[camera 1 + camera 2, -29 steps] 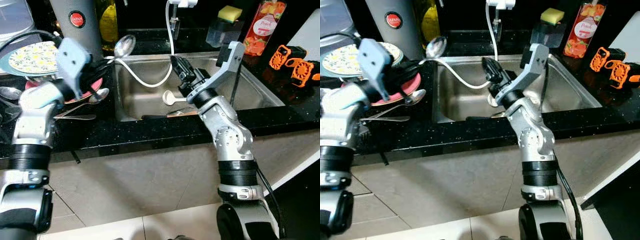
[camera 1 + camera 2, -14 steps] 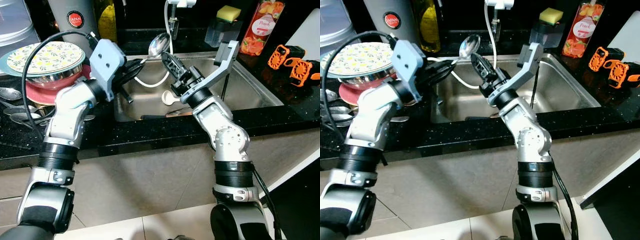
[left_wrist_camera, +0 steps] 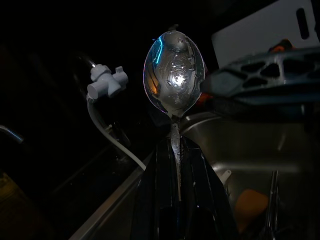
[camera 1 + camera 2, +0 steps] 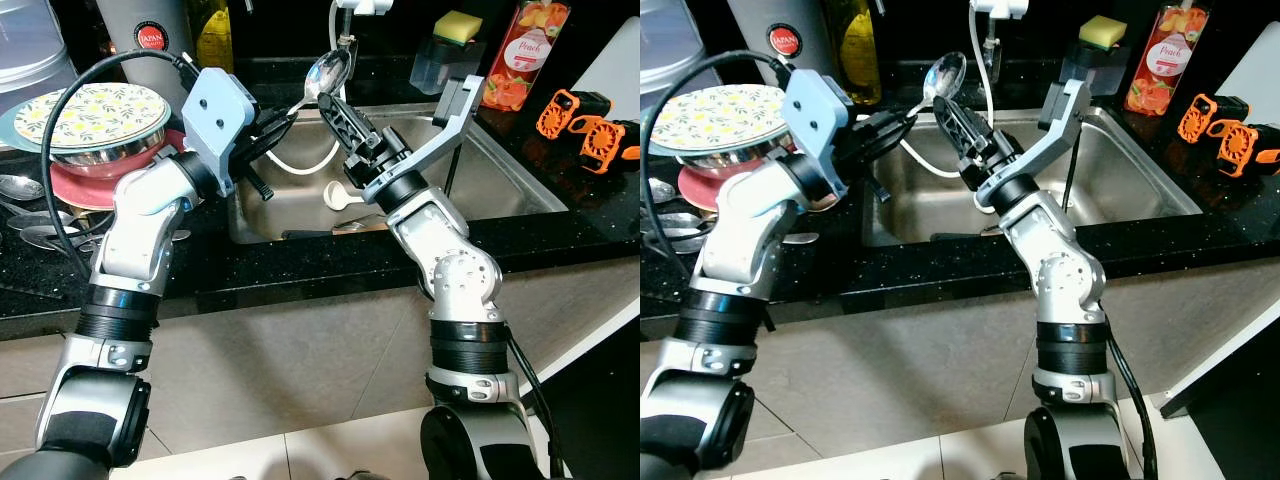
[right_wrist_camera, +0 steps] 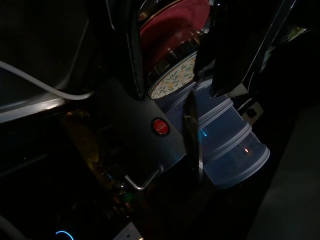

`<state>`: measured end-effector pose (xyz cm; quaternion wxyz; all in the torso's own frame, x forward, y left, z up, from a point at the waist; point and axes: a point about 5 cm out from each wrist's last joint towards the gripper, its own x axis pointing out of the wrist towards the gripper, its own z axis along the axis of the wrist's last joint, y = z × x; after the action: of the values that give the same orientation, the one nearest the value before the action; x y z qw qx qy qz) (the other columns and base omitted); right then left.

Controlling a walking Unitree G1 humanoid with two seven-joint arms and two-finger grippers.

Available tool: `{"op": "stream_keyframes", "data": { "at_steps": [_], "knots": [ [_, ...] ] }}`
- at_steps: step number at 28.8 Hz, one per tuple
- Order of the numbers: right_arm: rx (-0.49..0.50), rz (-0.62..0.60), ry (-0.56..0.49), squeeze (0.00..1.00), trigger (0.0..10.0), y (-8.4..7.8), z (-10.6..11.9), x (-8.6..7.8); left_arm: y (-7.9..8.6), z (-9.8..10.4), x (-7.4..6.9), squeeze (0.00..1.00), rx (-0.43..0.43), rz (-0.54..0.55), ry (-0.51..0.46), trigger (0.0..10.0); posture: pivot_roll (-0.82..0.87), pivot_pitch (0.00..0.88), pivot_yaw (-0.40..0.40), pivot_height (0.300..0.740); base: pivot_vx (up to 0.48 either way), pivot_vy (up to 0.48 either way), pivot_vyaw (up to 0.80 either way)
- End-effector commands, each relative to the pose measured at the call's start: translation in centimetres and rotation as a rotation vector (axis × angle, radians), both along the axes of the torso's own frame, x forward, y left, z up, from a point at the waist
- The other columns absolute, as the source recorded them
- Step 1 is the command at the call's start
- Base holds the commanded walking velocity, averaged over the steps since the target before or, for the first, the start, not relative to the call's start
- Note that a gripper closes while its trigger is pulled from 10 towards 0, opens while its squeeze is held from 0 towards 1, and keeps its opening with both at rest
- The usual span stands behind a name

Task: Kitchen organization

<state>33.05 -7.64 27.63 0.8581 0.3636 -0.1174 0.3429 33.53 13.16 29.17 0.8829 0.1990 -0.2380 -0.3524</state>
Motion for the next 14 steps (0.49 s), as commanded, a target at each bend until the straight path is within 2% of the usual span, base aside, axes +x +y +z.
{"op": "stream_keyframes", "data": {
  "at_steps": [1,9,14],
  "knots": [
    [0.009,-0.003,-0.012,0.00,10.0,0.0,0.5,-0.1,-0.6,-0.3,-0.4,0.00,-0.028,-0.020,0.015,10.0,0.09,0.000,-0.043,0.740,0.000,0.000,0.00],
    [0.013,-0.020,-0.013,0.00,10.0,-0.1,0.7,0.1,-1.3,-1.9,-0.5,0.00,-0.013,-0.045,0.076,10.0,0.09,0.000,-0.040,0.740,0.000,0.000,0.00],
    [-0.004,-0.025,-0.025,0.00,10.0,0.0,0.7,-0.1,-1.0,-2.4,0.0,0.00,-0.036,-0.003,0.098,10.0,0.08,0.000,-0.037,0.740,0.000,0.000,0.00]
  ]
}}
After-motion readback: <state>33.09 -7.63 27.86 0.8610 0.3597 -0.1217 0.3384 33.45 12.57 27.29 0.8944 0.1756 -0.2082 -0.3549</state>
